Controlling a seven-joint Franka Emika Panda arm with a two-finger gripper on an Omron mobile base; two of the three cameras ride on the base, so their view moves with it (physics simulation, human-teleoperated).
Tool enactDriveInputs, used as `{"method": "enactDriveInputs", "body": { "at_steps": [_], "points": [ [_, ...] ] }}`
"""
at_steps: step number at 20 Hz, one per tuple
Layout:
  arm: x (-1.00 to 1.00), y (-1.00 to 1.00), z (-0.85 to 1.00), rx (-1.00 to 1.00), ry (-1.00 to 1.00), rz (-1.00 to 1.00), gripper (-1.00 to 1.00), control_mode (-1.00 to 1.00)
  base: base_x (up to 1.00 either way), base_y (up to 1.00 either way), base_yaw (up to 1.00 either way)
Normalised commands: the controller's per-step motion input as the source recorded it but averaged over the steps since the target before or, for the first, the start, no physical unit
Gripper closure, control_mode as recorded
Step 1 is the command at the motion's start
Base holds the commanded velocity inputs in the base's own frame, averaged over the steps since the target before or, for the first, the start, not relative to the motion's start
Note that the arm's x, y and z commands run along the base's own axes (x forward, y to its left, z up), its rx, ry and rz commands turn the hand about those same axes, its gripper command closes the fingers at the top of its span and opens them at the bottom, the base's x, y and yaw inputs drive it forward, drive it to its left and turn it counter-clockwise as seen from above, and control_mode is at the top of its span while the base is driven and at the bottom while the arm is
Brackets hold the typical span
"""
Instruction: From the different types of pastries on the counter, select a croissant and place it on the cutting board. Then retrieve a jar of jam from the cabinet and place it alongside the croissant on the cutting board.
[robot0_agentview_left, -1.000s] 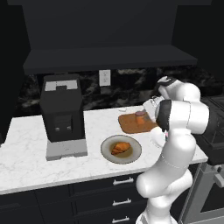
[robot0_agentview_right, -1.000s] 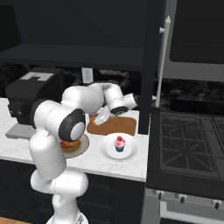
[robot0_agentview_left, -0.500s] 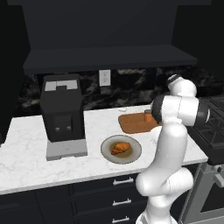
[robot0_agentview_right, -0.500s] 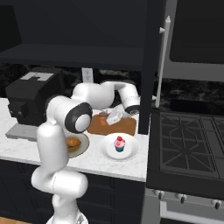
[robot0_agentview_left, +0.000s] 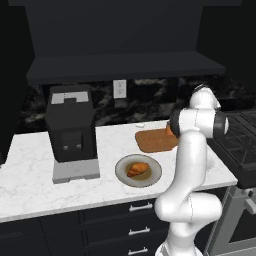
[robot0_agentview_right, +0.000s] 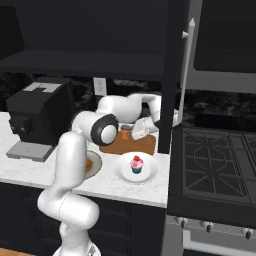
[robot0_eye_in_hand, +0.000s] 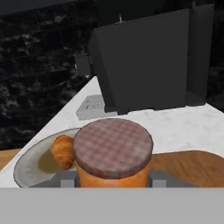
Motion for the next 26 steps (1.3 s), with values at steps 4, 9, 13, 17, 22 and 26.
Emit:
{"method": "enactDriveInputs", "body": {
  "at_steps": [4, 9, 13, 17, 22, 26],
  "points": [
    [0.12, 0.64, -0.4, 0.0, -0.06, 0.09, 1.0, -1.0, 0.0, 0.0, 0.0],
    [0.04, 0.63, -0.28, 0.0, -0.08, 0.06, 1.0, -1.0, 0.0, 0.0, 0.0],
    [0.03, 0.38, -0.05, 0.0, -0.06, 0.0, 1.0, -1.0, 0.0, 0.0, 0.0],
    [0.0, 0.31, 0.0, 0.0, 0.0, -0.08, 1.0, -1.0, 0.0, 0.0, 0.0],
    [0.0, 0.13, -0.07, 0.0, 0.0, -0.14, 1.0, -1.0, 0.0, 0.0, 0.0],
    [0.01, 0.11, -0.18, 0.0, -0.08, -0.05, 1.0, -1.0, 0.0, 0.0, 0.0]
  ]
}}
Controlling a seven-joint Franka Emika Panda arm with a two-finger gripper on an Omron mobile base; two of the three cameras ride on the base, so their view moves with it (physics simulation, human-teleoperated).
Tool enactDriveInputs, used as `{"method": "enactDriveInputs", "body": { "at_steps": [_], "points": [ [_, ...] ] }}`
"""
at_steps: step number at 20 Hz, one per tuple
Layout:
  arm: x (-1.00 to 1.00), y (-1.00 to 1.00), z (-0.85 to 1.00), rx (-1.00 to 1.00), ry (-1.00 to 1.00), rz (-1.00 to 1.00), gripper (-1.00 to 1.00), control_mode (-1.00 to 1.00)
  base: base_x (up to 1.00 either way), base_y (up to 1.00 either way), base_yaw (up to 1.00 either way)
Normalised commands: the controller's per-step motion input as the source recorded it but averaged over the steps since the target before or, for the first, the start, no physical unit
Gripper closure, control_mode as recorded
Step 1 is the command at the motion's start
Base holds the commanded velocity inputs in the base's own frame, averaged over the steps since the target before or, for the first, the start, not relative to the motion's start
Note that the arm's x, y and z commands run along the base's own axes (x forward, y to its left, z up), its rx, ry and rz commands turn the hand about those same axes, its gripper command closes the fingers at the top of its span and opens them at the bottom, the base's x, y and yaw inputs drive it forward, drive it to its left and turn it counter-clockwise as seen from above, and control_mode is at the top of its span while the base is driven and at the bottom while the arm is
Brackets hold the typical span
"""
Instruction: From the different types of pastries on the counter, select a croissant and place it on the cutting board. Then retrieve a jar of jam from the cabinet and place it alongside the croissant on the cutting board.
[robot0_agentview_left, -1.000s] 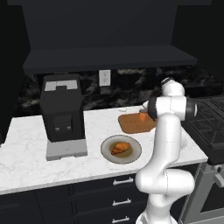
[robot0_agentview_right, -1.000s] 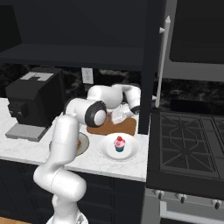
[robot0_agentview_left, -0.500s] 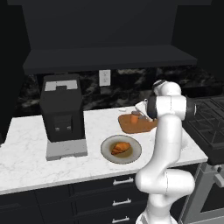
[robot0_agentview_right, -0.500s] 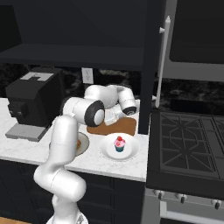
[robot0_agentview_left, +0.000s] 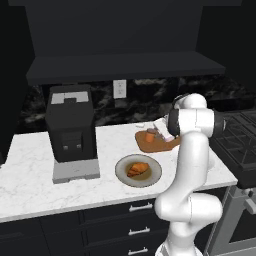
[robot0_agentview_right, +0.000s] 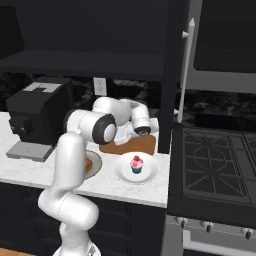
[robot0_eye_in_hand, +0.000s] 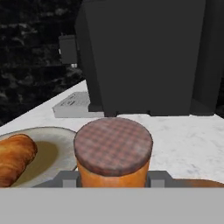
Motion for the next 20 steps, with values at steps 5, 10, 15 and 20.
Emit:
{"method": "enactDriveInputs", "body": {
  "at_steps": [5, 10, 15, 20],
  "points": [
    [0.11, 0.05, -0.12, -0.02, -0.13, -0.01, 1.0, -1.0, 0.0, 0.0, 0.0],
    [0.39, 0.0, -0.08, 0.0, -0.12, 0.0, 1.0, -1.0, 0.0, 0.0, 0.0],
    [0.05, -0.06, -0.32, -0.05, -0.1, 0.0, 1.0, -1.0, 0.0, 0.0, 0.0],
    [0.01, -0.11, -0.23, -0.09, -0.07, 0.0, 1.0, -1.0, 0.0, 0.0, 0.0]
  ]
}}
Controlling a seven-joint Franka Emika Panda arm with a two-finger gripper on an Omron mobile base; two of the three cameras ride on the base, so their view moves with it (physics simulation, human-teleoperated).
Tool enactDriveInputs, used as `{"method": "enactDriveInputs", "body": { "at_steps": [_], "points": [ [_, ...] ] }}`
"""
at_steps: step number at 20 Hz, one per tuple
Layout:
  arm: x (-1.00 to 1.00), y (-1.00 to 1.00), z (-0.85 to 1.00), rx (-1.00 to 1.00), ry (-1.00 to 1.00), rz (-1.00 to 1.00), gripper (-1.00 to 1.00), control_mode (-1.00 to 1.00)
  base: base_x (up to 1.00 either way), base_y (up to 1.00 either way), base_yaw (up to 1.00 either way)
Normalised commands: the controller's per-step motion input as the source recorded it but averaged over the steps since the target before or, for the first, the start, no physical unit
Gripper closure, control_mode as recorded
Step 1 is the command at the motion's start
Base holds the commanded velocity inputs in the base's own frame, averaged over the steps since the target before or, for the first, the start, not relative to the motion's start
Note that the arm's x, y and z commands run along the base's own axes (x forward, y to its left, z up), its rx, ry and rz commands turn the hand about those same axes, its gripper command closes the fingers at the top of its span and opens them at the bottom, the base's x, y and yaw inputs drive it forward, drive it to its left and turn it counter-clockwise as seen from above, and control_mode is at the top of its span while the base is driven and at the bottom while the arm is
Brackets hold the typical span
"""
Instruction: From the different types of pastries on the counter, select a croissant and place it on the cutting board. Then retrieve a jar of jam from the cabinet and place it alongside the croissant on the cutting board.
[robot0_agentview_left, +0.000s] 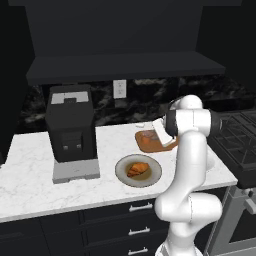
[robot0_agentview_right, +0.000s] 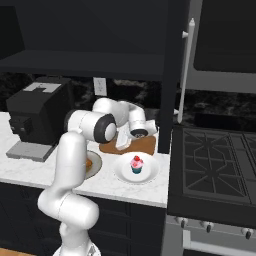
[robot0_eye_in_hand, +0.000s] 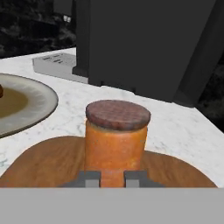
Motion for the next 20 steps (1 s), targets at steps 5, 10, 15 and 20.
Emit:
{"method": "enactDriveInputs", "body": {
  "at_steps": [5, 10, 15, 20],
  "points": [
    [0.14, 0.0, -0.1, -0.02, -0.01, 0.0, 1.0, -1.0, 0.0, 0.0, 0.0],
    [0.09, -0.32, -0.01, -0.06, -0.1, 0.0, -1.0, -1.0, 0.0, 0.0, 0.0],
    [0.01, -0.52, 0.25, 0.0, -0.04, 0.0, -1.0, -1.0, 0.0, 0.0, 0.0],
    [-0.1, -0.37, 0.25, 0.0, 0.03, 0.0, -1.0, -1.0, 0.0, 0.0, 0.0]
  ]
}}
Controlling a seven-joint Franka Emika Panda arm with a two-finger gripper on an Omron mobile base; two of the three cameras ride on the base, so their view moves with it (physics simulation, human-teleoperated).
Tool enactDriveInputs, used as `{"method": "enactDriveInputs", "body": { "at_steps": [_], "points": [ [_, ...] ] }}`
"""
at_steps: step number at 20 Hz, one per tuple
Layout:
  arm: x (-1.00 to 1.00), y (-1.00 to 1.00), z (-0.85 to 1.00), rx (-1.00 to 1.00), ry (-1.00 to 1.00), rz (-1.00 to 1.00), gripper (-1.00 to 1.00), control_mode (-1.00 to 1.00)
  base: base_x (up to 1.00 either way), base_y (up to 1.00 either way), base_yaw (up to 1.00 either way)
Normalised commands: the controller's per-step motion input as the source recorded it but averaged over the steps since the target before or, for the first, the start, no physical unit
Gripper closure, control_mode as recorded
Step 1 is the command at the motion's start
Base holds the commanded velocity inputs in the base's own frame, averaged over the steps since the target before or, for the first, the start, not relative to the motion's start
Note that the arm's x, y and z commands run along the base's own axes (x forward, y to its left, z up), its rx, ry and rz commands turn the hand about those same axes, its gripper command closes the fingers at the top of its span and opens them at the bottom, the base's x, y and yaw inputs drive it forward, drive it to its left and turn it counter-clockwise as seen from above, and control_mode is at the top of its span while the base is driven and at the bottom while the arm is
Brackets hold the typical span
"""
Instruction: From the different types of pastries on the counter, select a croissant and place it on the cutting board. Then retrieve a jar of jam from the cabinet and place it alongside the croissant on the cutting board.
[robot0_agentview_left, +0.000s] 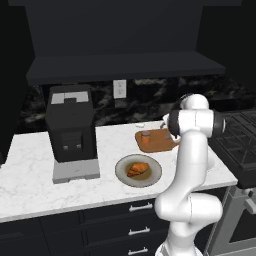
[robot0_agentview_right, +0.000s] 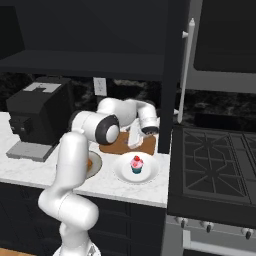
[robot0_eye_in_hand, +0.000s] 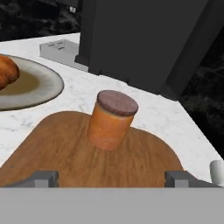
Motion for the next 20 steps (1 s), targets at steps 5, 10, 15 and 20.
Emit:
{"method": "enactDriveInputs", "body": {
  "at_steps": [5, 10, 15, 20],
  "points": [
    [-0.8, -0.02, 0.37, 0.0, 0.07, 0.01, -1.0, -1.0, 0.0, 0.0, 0.0],
    [-1.0, 0.15, 0.23, 0.0, 0.0, 0.0, -1.0, -1.0, 0.0, 0.0, 0.0],
    [-0.92, 0.55, 0.25, -0.07, -0.24, 0.06, -1.0, -1.0, 0.0, 0.0, 0.0],
    [-0.38, 0.64, 0.06, -0.24, -0.41, 0.15, -1.0, -1.0, 0.0, 0.0, 0.0]
  ]
}}
